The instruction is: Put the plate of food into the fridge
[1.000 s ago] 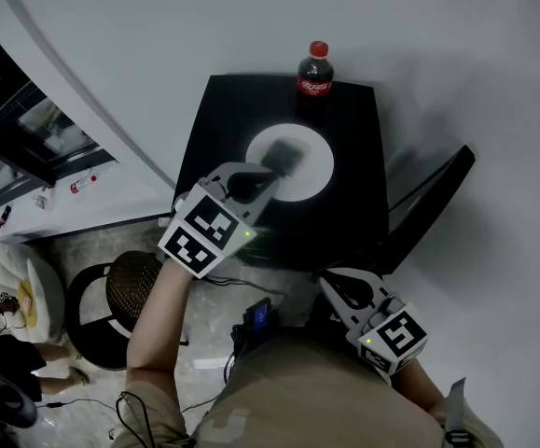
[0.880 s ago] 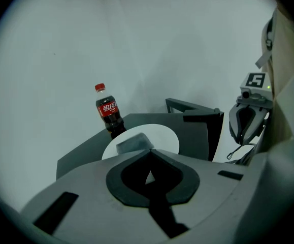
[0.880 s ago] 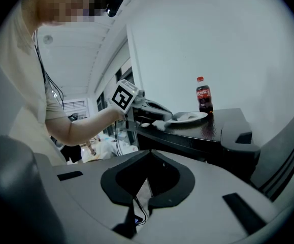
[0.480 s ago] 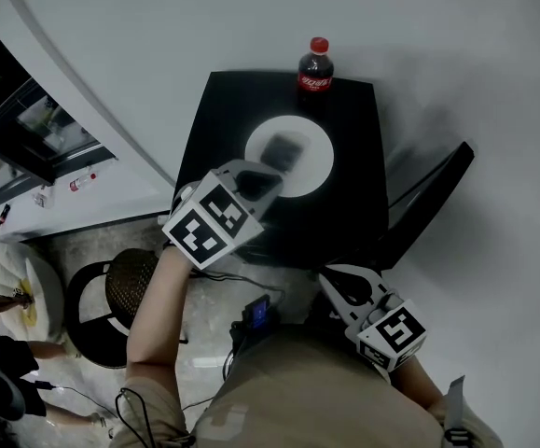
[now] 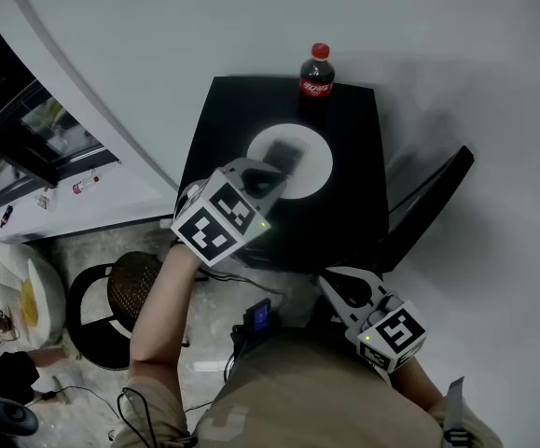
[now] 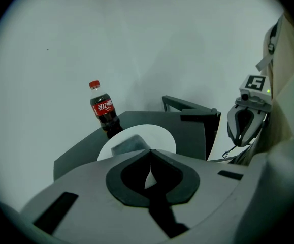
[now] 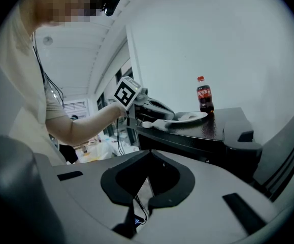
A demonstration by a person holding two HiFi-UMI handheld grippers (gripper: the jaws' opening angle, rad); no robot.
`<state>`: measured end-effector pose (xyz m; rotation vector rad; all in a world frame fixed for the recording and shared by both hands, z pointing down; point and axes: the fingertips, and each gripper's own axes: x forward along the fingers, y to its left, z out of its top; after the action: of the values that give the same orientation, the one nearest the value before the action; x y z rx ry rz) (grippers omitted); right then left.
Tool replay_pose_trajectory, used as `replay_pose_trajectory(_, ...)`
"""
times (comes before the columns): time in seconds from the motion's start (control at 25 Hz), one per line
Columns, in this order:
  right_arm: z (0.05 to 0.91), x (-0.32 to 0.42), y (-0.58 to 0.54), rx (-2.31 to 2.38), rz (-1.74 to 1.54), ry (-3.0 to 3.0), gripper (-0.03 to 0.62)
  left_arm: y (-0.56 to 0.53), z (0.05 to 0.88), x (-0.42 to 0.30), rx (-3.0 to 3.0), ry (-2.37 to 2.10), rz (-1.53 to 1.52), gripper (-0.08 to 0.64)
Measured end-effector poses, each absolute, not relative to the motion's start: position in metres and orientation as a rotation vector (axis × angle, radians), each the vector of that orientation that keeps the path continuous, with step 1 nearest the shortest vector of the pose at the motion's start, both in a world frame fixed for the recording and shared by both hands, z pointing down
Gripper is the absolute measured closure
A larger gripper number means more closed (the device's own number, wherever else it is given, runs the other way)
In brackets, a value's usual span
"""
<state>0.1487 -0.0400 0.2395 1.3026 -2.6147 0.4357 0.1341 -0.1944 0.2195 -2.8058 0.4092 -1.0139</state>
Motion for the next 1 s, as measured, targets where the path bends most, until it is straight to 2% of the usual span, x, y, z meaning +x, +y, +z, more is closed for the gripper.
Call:
replay_pose_trajectory(0.48, 0.242, 0.155, -0.035, 1.311, 0.481, -2.584, 0.571, -0.188, 0.222, 0.138, -2.913, 0.274, -1.064, 0.551)
replay_pose_trajectory(0.8, 0.235, 0.155, -0.036, 1.299, 0.467, -2.632, 0.571, -0.177, 0.218, 0.115, -2.754, 0.192, -1.052, 0.548)
replay_pose_trajectory(0.84, 0.235, 0.154, -0.036, 1.295, 0.463, -2.632, 0.571, -0.172, 0.220, 0.112, -2.717, 0.143, -1.076, 0.536)
replay_pose_trajectory(0.92, 0.234, 0.152, -0.037, 1.287, 0.452, -2.637, 0.571, -0.165, 0.225, 0.108, -2.656, 0.071, -1.115, 0.378)
replay_pose_trajectory(1.0, 0.235, 0.150, -0.036, 1.276, 0.455, -2.635, 0.571, -0.166, 0.225, 0.110, -2.589, 0.062, -1.113, 0.368)
